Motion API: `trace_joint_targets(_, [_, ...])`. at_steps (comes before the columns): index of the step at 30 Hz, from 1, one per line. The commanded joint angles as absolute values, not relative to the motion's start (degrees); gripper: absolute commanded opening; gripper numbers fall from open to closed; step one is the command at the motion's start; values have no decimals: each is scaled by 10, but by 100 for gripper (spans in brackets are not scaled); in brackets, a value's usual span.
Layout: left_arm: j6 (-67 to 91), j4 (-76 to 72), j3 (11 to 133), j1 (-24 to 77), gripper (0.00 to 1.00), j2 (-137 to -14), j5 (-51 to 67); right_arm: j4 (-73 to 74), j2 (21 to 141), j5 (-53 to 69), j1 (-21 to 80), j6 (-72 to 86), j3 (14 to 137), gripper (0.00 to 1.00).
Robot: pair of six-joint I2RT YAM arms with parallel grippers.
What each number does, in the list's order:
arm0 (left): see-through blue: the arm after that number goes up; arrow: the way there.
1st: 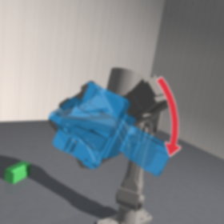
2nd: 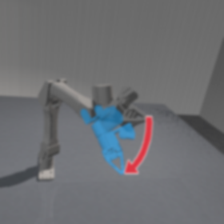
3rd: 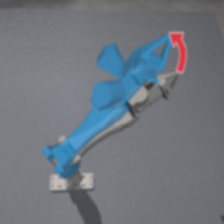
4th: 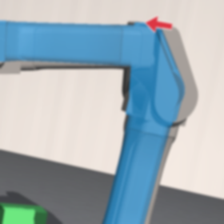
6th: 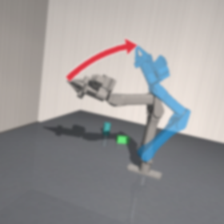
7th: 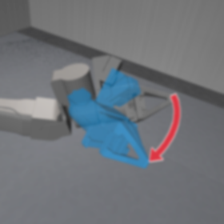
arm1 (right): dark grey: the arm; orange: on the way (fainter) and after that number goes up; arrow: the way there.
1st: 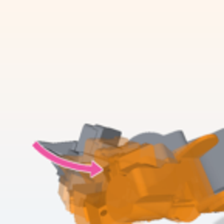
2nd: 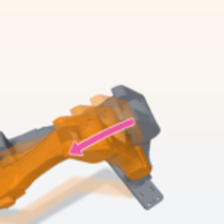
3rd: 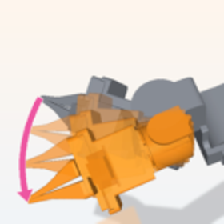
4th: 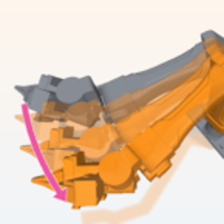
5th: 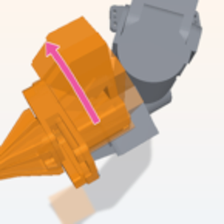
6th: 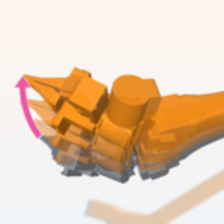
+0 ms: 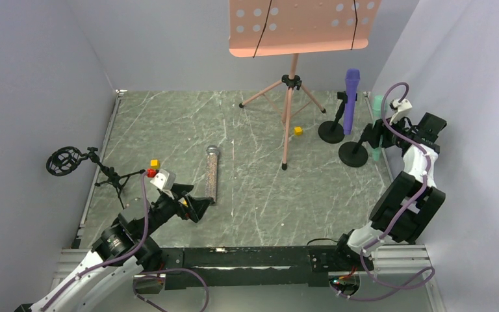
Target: Attach the microphones to the stand
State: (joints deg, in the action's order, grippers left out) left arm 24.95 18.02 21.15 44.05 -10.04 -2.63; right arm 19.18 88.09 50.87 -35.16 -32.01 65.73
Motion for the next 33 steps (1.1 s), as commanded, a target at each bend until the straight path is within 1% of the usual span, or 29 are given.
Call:
trace_joint_targets(1, [253,173,227,439,99,-101,-19,166,864,515,-361,-333,653,75])
trace_joint_targets(2, [252,173,229,439,99,-103,-18,168,854,509,-362,-327,654,85])
trace_joint_targets(4, [255,171,234,439,99,-106,-16,176,836,503,-365,-319,661,93])
trace_joint_targets(5, [257,169,236,439,99,-108,-14,181,828,502,-367,-315,667,95])
trace_joint_targets(11, [266,169,261,439,99,-137,-5,181,759,492,-370,-273,689,99])
trace_joint_targets(15, [267,213,300,439,99,-170,-21,193,700,489,-370,-261,699,100])
trace_joint_targets(18, [254,263,343,439,99,-199,-55,225,661,512,-370,-263,713,100])
trace_joint_targets(21, [240,308,392,438,99,-226,-100,262,633,579,-369,-265,717,100])
trace_joint_targets(23, [237,334,421,435,99,-242,-139,292,616,665,-368,-279,709,100])
trace_joint_targets(25, [244,355,443,427,99,-255,-171,352,605,758,-360,-331,699,100])
trace_joint_targets(27, [265,372,459,413,99,-264,-187,412,603,793,-325,-371,693,100])
trace_joint_targets(29, [279,381,467,398,99,-272,-185,486,605,768,-246,-434,695,100])
trace_joint_targets(30, [284,392,472,391,99,-276,-188,501,605,749,-206,-446,687,100])
trace_joint_targets(33, [289,430,484,369,99,-283,-213,449,592,722,-131,-408,635,100])
